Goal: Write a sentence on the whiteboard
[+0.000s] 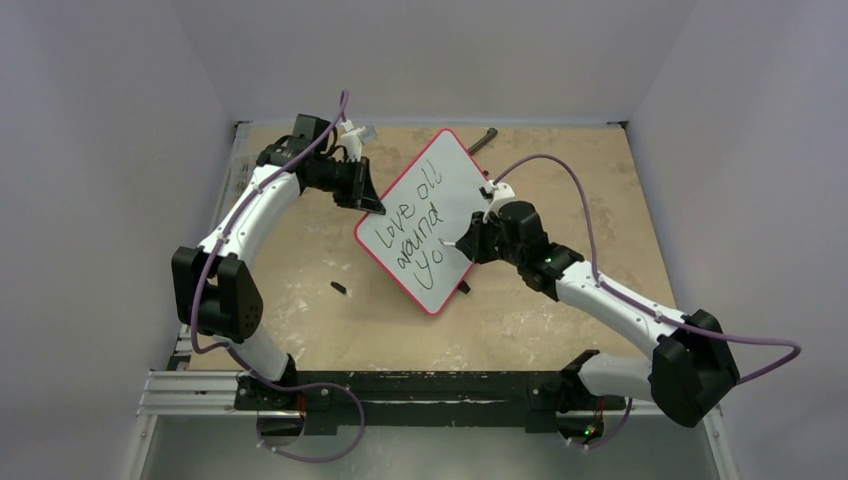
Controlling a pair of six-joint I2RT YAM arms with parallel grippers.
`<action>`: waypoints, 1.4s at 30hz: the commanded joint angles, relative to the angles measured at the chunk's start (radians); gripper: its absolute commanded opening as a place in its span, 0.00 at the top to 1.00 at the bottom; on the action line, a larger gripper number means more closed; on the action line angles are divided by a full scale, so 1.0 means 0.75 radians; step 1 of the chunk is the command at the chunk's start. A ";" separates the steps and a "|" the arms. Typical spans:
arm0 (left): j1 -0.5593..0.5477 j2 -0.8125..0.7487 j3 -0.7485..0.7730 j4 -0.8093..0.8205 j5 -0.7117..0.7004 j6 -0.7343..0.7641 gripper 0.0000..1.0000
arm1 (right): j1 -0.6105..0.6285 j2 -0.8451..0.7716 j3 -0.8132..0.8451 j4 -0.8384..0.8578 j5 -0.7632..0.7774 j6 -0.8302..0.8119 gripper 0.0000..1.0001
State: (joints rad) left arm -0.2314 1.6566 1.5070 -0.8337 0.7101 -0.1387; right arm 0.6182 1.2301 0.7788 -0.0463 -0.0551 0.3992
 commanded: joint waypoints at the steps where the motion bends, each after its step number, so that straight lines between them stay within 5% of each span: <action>1: 0.006 -0.020 0.026 0.036 -0.084 0.034 1.00 | -0.004 -0.035 -0.080 -0.005 0.007 -0.014 1.00; 10: 0.006 -0.023 0.021 0.037 -0.082 0.034 1.00 | -0.004 -0.051 -0.091 -0.059 0.089 0.002 1.00; 33: 0.006 -0.030 0.020 0.038 -0.084 0.034 1.00 | -0.006 0.158 0.318 -0.117 0.193 -0.081 1.00; 42: 0.006 -0.028 0.020 0.039 -0.084 0.034 1.00 | -0.004 0.136 0.202 -0.089 0.147 -0.051 1.00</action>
State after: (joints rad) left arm -0.2314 1.6566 1.5070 -0.8337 0.7105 -0.1390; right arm 0.6140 1.3521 0.9749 -0.1402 0.0788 0.3550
